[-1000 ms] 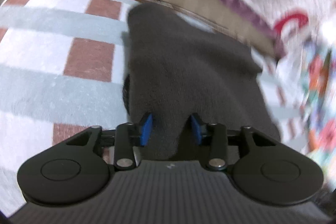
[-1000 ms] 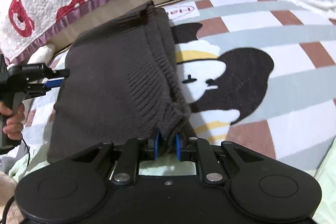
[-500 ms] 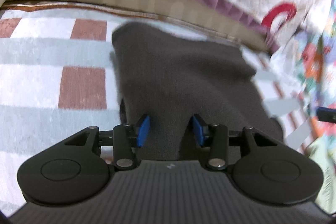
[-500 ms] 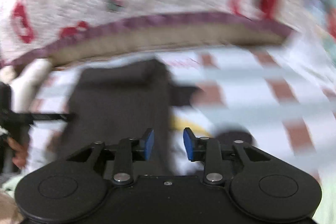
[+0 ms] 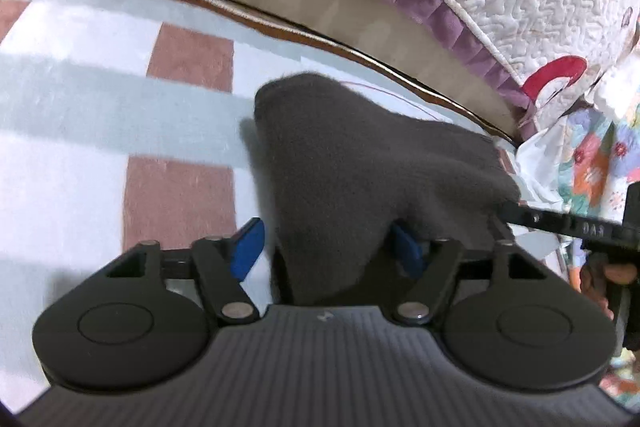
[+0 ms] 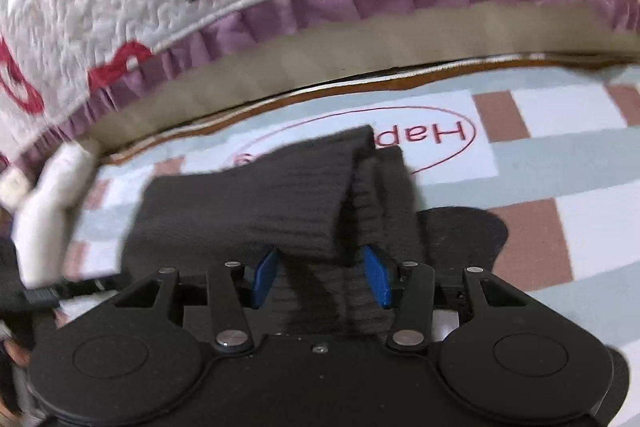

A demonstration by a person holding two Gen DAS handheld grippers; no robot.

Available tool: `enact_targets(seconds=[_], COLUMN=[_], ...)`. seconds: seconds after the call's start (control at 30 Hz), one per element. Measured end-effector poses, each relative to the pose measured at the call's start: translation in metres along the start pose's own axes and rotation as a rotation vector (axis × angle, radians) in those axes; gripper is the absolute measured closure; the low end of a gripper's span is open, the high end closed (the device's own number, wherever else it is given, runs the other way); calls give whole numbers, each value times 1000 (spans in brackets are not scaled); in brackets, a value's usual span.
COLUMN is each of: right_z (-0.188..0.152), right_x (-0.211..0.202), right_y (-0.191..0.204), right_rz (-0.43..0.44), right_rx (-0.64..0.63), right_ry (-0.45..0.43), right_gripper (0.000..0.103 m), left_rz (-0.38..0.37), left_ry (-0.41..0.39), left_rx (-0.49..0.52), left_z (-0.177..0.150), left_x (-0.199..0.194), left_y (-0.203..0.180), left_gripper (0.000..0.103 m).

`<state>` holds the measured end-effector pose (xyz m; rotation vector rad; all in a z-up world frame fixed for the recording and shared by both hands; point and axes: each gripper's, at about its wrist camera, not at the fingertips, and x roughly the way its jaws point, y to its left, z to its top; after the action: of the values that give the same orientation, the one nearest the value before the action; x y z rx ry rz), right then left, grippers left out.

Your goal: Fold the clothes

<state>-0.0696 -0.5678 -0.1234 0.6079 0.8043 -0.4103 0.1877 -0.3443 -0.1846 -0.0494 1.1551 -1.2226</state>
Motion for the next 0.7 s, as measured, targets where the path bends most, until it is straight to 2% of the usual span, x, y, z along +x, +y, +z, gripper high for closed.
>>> enact_targets(seconds=[0.07, 0.13, 0.23, 0.3, 0.37, 0.4, 0.47, 0.5, 0.53, 0.63, 0.7], right_z=[-4, 3, 18, 25, 30, 31, 35, 36, 38, 51, 60], right_x=[6, 5, 5, 10, 23, 26, 31, 34, 36, 13, 11], right_y=[3, 2, -10, -19, -29, -29, -29, -29, -29, -25, -25], right_rz=[26, 90, 172, 189, 203, 230, 284, 311, 335, 283, 242], right_rx=[-45, -51, 9, 57, 111, 103, 88, 80, 71, 2, -33], right_ry=[-26, -52, -87, -93, -63, -67, -75, -80, -87, -240, -247], right_gripper=[49, 49, 40, 40, 39, 39, 69, 96, 96, 98, 98], left_rz=[-54, -67, -80, -90, -83, -79, -80, -81, -82, -50, -27], left_ry=[-14, -26, -38, -47, -54, -59, -78, -87, -95, -104, -107], left_rx=[-49, -36, -10, -13, 8, 17, 30, 46, 61, 136, 160], left_z=[2, -1, -7, -8, -9, -9, -12, -13, -14, -16, -17], left_x=[3, 4, 0, -1, 0, 1, 0, -1, -3, -4, -4], left_y=[4, 4, 6, 6, 4, 4, 1, -2, -5, -19, -24], left_gripper=[34, 34, 35, 35, 35, 35, 35, 35, 35, 35, 35])
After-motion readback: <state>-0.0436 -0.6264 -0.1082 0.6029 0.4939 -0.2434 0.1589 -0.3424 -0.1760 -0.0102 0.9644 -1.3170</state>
